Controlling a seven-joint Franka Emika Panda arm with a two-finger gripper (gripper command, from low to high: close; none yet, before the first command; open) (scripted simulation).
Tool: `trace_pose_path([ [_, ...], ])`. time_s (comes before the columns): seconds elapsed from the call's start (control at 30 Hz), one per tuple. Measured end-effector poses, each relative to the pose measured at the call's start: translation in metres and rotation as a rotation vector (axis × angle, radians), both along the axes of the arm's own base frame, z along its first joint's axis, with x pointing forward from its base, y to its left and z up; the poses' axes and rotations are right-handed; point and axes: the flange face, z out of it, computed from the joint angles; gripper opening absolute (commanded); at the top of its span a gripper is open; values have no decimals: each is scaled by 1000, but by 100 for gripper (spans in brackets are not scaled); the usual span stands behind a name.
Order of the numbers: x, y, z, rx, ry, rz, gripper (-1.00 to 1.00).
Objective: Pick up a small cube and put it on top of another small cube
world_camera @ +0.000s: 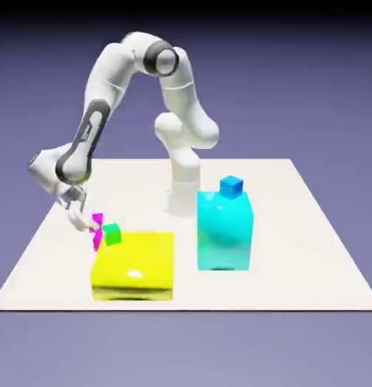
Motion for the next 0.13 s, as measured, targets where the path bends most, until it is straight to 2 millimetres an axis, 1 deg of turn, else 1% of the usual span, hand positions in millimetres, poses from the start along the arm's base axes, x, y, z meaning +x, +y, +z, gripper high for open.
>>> trace_pose_path([
  [0.03,0,0,0,0,0,0,100],
  [0.13,4,-24,51,1,-1,0,100],
])
